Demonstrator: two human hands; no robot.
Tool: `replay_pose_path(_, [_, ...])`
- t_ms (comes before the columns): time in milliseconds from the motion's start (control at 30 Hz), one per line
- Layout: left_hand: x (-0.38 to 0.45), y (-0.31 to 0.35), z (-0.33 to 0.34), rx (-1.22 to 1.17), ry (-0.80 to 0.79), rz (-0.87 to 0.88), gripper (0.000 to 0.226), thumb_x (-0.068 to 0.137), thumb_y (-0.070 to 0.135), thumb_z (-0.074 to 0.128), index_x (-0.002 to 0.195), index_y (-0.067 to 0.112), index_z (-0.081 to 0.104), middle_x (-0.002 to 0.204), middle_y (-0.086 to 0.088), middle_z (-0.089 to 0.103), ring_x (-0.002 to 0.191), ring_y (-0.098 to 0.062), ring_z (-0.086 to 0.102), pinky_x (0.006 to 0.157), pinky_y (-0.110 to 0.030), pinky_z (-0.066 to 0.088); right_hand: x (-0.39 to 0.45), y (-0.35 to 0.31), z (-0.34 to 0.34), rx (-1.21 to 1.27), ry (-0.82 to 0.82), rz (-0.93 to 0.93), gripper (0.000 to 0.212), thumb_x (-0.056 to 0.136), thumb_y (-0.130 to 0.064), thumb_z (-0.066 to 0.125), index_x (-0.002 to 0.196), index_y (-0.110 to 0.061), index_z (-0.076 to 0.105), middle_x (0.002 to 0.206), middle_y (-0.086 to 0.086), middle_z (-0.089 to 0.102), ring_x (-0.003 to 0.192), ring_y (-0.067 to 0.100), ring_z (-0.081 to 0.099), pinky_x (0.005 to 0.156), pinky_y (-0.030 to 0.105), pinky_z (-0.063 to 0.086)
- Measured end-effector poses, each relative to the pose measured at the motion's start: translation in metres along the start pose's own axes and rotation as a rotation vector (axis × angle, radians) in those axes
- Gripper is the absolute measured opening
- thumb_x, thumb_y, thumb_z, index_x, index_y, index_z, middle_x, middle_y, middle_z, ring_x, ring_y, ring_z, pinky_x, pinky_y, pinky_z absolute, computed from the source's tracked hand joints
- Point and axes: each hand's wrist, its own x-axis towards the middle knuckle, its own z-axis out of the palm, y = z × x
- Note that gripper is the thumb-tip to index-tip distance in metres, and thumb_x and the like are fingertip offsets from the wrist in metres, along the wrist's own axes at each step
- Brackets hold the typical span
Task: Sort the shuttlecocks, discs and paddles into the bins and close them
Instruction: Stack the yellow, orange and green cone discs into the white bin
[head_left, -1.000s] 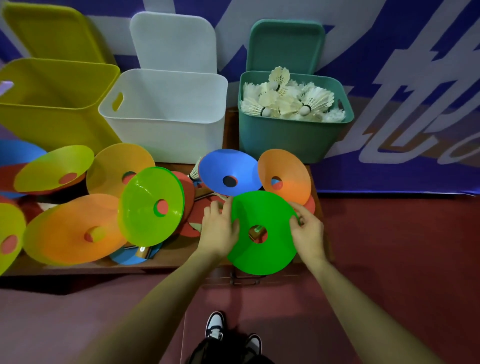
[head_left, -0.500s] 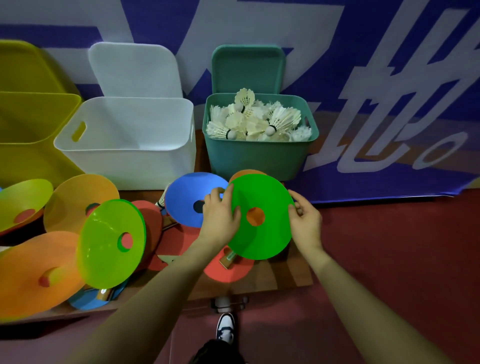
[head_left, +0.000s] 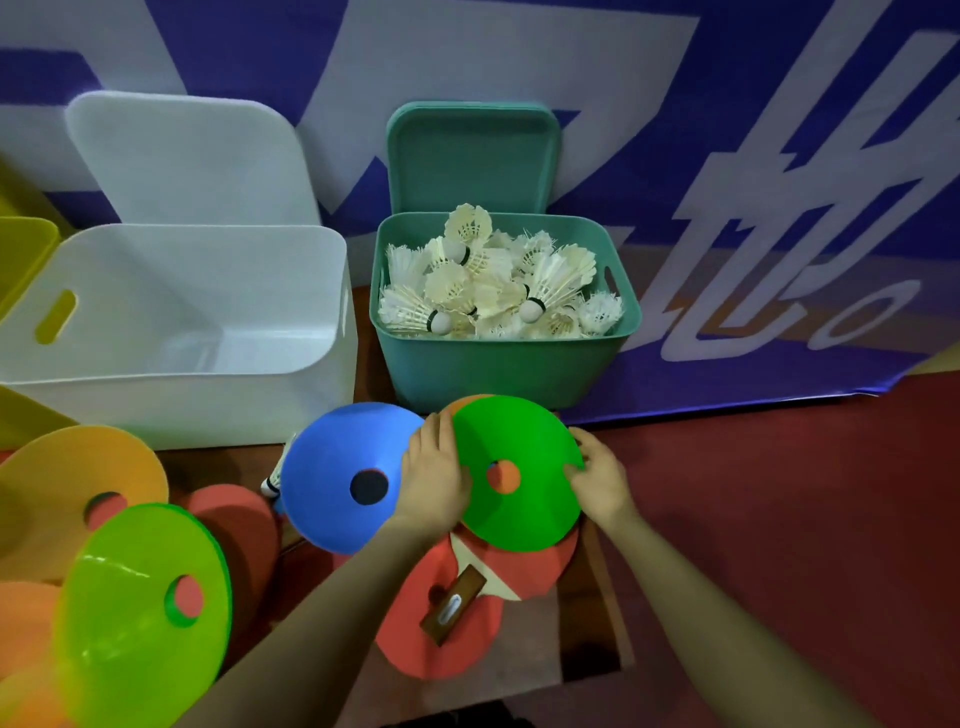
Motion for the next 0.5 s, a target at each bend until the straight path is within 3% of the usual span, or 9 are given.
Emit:
replay_pose_path(67, [0.001, -0.004, 0.003, 0.019, -0.038, -0.049, 0.069, 0.092, 0.017, 0.045, 0.148, 0.005, 0.007, 0.149, -0.017, 0.02, 0.134, -0.034, 0.023, 0.107, -0.041, 0.022, 0.002, 0.008, 0.006, -0.034, -0.022, 0.011, 0.055, 0.075, -0.004, 0.06, 0.127, -0.021, 0.054, 0.116, 0.012, 0.059, 0.104, 0.029, 0.058, 0.092, 0.041, 0.047])
replay_pose_path(133, [0.002, -0.006, 0.004, 0.052, -0.053, -0.088, 0.068, 0.093, 0.018, 0.042, 0.149, 0.007, 0.004, 0.146, -0.014, 0.028, 0.131, -0.032, 0.027, 0.105, -0.039, 0.024, 0.002, 0.009, 0.008, 0.014, -0.063, 0.008, 0.058, 0.076, -0.002, 0.061, 0.129, -0.022, 0.051, 0.119, 0.011, 0.056, 0.107, 0.028, 0.057, 0.095, 0.043, 0.045])
replay_pose_path(267, [0.0, -0.006, 0.005, 0.033, -0.019, -0.102, 0.066, 0.094, 0.022, 0.043, 0.148, 0.01, 0.009, 0.136, -0.011, 0.038, 0.123, -0.031, 0.033, 0.099, -0.04, 0.026, 0.004, 0.002, 0.01, 0.112, -0.106, 0.014, 0.06, 0.081, 0.004, 0.059, 0.135, -0.016, 0.044, 0.122, 0.011, 0.059, 0.111, 0.028, 0.056, 0.099, 0.041, 0.044])
replay_pose_path(400, [-0.008, 0.001, 0.005, 0.049, -0.001, -0.127, 0.067, 0.093, 0.029, 0.046, 0.148, 0.011, 0.012, 0.131, -0.012, 0.04, 0.118, -0.032, 0.035, 0.094, -0.04, 0.027, -0.002, -0.009, 0.009, 0.13, -0.067, -0.038, 0.052, 0.078, 0.012, 0.054, 0.125, -0.009, 0.053, 0.11, 0.01, 0.063, 0.097, 0.02, 0.058, 0.079, 0.021, 0.04])
replay_pose_path(500, [-0.013, 0.006, 0.005, 0.045, 0.021, -0.16, 0.062, 0.093, 0.03, 0.046, 0.145, 0.009, 0.019, 0.13, -0.012, 0.04, 0.116, -0.031, 0.035, 0.092, -0.039, 0.026, -0.011, -0.014, -0.001, 0.135, -0.045, -0.118, 0.048, 0.077, 0.009, 0.054, 0.119, -0.015, 0.059, 0.098, 0.001, 0.064, 0.088, 0.016, 0.058, 0.07, 0.019, 0.039])
